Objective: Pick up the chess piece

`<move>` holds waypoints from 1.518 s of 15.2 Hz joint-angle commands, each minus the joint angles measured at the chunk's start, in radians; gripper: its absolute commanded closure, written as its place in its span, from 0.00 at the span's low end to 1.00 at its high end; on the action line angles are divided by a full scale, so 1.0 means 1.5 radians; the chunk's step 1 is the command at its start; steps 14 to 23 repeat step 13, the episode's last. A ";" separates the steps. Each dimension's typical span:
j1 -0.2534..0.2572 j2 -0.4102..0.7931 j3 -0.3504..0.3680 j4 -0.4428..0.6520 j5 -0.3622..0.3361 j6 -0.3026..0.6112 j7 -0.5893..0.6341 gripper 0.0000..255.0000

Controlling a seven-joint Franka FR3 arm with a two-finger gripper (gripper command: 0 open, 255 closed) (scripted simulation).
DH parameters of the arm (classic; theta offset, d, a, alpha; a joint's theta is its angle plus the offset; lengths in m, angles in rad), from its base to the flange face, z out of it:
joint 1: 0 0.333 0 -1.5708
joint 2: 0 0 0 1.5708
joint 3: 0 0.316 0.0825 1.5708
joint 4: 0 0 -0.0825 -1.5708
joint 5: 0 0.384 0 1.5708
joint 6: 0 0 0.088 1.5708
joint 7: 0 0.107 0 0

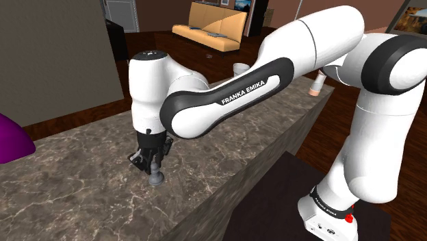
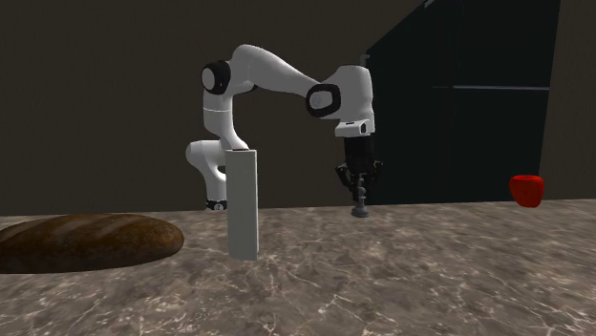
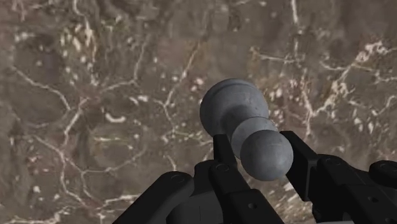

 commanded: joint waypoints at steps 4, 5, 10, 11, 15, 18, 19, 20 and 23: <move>-0.003 -0.015 0.005 0.026 0.011 -0.039 -0.005 1.00; -0.003 -0.018 0.005 0.032 0.013 -0.047 -0.006 1.00; -0.004 -0.029 0.009 0.063 0.021 -0.088 -0.010 1.00; -0.004 -0.031 0.009 0.070 0.022 -0.096 -0.011 1.00; -0.004 -0.032 0.009 0.071 0.022 -0.097 -0.011 1.00; -0.004 -0.032 0.009 0.071 0.022 -0.097 -0.011 1.00; -0.004 -0.032 0.009 0.071 0.022 -0.097 -0.011 1.00; -0.004 -0.032 0.009 0.071 0.022 -0.097 -0.011 1.00; -0.004 -0.032 0.009 0.071 0.022 -0.097 -0.011 1.00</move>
